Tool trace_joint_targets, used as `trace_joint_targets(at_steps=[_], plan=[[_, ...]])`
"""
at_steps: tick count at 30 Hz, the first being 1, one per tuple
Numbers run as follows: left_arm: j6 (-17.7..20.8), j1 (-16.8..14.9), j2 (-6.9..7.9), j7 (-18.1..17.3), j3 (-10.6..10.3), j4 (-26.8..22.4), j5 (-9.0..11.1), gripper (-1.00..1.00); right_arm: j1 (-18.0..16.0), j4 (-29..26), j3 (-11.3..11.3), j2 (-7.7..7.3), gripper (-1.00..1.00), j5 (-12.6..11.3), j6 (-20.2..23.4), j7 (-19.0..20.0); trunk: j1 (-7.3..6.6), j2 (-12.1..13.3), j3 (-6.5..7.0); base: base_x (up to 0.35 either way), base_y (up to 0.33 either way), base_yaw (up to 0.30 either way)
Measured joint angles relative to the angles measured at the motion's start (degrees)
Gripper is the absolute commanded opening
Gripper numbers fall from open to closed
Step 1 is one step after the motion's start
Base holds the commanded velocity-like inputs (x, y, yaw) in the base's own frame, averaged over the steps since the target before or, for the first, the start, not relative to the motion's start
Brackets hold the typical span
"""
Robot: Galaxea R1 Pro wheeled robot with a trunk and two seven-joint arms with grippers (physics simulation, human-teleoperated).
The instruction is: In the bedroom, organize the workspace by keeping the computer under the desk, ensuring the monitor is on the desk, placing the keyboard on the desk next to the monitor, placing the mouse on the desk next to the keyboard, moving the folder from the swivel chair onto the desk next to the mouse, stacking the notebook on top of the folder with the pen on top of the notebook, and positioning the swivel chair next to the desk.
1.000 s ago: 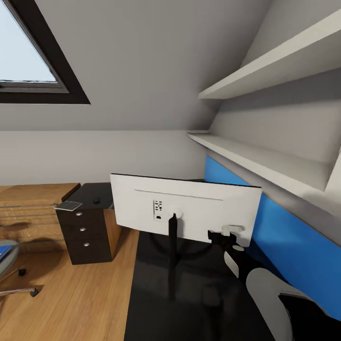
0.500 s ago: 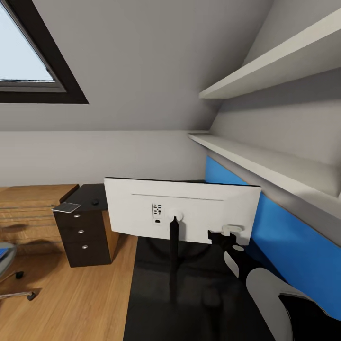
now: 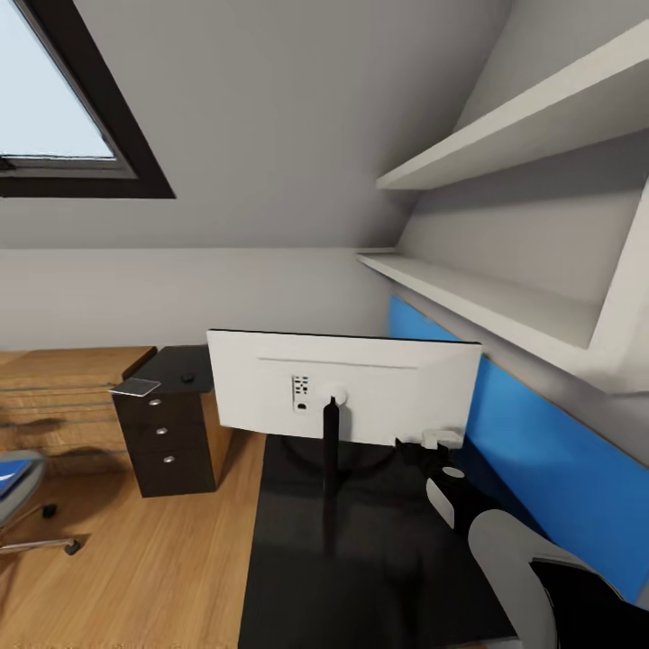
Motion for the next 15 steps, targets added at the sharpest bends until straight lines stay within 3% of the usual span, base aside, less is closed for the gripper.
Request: trace_joint_targets(at_steps=[8,15], plan=[[0.01,0.0,0.0,0.0,-0.01,-0.02,-0.01,1.0,0.01,0.0,-0.04,-0.01,1.0,0.0,0.0,-0.01,0.0,0.0,0.0,-0.332,0.051,0.0],[-0.01,0.01,0.02,0.01,-0.02,-0.03,0.02,1.0,0.01,0.0,0.0,0.18,1.0,0.0,0.01,0.05,-0.01,0.01,0.0,-0.271,0.217,0.0]])
